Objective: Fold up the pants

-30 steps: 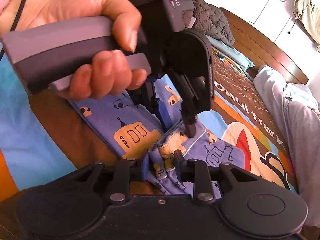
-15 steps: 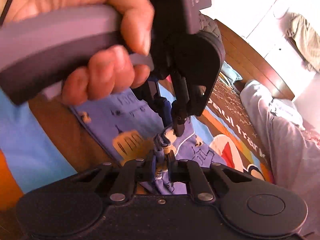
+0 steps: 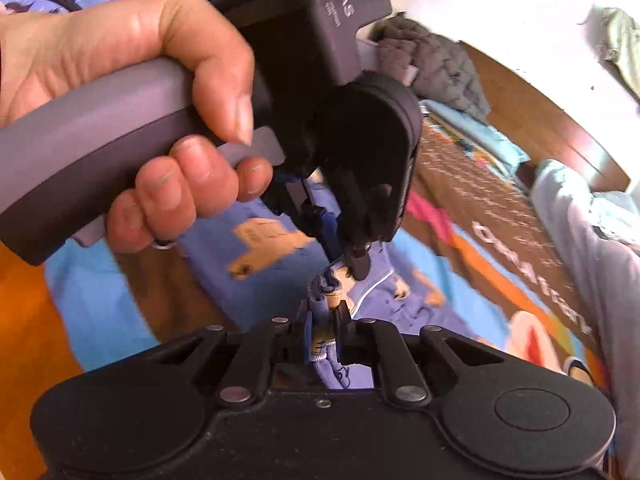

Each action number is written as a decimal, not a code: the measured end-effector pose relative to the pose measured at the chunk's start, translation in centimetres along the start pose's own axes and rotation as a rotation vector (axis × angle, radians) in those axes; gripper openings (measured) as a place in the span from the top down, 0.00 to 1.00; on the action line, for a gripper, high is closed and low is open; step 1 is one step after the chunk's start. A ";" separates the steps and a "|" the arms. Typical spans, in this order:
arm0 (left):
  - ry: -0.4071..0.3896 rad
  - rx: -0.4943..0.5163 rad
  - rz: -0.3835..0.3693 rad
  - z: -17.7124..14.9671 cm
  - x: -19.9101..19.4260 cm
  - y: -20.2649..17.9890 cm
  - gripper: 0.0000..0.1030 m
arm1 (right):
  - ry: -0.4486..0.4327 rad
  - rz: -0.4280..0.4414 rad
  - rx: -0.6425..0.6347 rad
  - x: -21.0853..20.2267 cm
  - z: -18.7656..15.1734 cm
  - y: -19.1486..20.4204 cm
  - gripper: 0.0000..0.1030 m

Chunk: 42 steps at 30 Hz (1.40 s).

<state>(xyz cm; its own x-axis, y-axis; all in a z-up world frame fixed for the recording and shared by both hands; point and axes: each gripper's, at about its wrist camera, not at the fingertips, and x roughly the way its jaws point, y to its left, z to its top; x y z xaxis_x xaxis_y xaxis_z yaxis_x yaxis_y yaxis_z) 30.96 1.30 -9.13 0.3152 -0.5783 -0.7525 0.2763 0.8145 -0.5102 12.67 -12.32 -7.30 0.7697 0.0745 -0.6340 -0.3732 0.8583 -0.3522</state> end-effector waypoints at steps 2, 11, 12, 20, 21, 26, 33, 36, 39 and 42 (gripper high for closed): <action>0.015 -0.029 -0.001 -0.1 0.4 1.3 0.88 | 0.005 0.015 -0.030 0.7 0.2 1.2 0.89; -0.119 0.054 0.098 -1.0 -1.5 -0.3 0.19 | -0.005 0.035 -0.007 -0.3 -2.1 -0.3 0.23; -0.128 0.079 0.124 -1.1 -1.6 -0.7 0.18 | -0.016 -0.005 0.016 -1.1 -2.7 -1.3 0.16; -0.134 0.145 0.234 -1.2 -0.8 -2.4 0.08 | 0.184 -0.328 0.191 -1.1 -7.1 -12.3 0.04; -0.129 0.156 0.252 -1.3 -0.5 -2.4 0.08 | 0.187 -0.337 0.218 -0.9 -6.9 -13.2 0.03; -0.063 0.177 0.279 -1.3 1.1 -1.6 0.05 | 0.108 -0.313 0.249 2.6 -4.2 -15.2 0.01; -0.075 0.244 0.319 -2.0 1.9 -2.0 0.03 | 0.092 -0.282 -0.116 9.2 -2.6 -13.1 0.03; -0.083 0.268 0.338 -2.2 2.2 -2.4 0.03 | 0.139 -0.368 -0.092 10.2 -4.1 -16.0 0.02; -0.100 0.280 0.339 -2.5 2.2 -2.5 0.02 | 0.267 -0.526 -0.036 10.4 -5.6 -19.4 0.07; -0.120 0.277 0.337 -2.9 1.7 -2.7 0.02 | 0.257 -0.529 -0.025 7.4 -6.1 -19.1 0.05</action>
<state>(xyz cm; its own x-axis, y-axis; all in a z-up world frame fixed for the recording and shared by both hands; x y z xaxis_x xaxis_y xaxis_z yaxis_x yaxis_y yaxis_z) 28.14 -1.71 -10.25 0.5279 -0.2977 -0.7954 0.3672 0.9245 -0.1023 22.35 -31.21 -9.48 0.7054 -0.4891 -0.5130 0.0133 0.7328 -0.6803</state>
